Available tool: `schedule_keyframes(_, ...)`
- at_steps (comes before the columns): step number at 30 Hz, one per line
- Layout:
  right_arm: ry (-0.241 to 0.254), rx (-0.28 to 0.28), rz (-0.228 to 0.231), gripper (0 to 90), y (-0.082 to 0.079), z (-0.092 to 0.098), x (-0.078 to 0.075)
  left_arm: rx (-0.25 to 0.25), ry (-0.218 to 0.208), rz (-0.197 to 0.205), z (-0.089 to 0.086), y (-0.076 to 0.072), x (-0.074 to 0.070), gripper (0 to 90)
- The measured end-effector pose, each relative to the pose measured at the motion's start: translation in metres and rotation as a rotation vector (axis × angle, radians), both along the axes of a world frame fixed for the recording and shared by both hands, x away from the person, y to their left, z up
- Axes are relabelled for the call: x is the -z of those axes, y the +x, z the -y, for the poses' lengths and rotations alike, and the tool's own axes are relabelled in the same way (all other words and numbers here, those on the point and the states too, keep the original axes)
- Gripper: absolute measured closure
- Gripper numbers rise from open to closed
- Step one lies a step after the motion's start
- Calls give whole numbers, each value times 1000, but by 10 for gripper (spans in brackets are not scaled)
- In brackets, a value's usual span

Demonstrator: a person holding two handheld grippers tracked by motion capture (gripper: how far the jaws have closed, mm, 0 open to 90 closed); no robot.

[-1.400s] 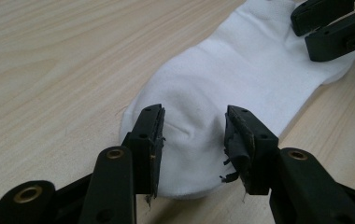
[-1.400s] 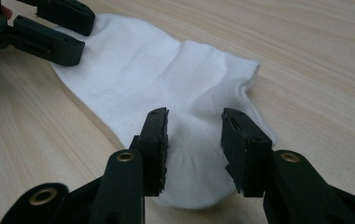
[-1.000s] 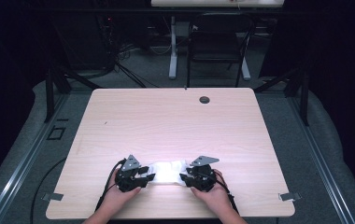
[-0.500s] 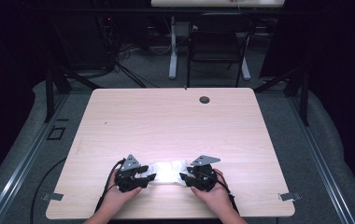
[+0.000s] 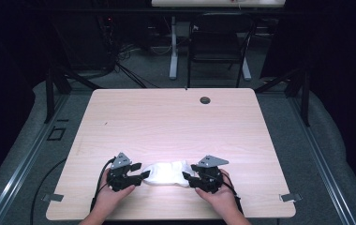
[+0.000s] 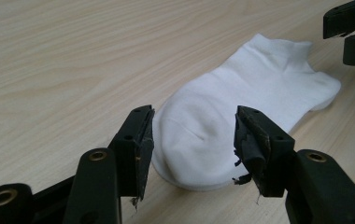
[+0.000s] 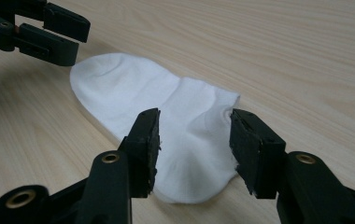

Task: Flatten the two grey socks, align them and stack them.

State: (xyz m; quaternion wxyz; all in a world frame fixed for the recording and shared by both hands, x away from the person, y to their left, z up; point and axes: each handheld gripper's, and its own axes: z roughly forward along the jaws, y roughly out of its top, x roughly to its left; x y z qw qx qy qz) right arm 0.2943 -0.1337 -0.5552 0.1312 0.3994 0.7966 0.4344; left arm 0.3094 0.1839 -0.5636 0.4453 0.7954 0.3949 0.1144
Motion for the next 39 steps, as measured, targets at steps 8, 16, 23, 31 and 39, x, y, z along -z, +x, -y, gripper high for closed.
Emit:
schedule_keyframes(8, 25, 30, 4, 499, 0, 13, -2, -31, -11, 15, -17, -6, -8, 475)
schedule_keyframes(16, 30, 91, 3, 492, 4, 30, 2, -83, -20, 13, -36, 0, -9, 472)
schedule_keyframes(23, 38, 172, -11, 492, 11, 48, 10, -120, -8, -4, -46, 8, -1, 473)
schedule_keyframes(31, 45, 222, -37, 493, 16, 56, 17, -131, 14, -6, -47, 13, 4, 472)
schedule_keyframes(39, 37, 222, -43, 493, 19, 56, 19, -167, 23, -23, -50, 17, 8, 463)
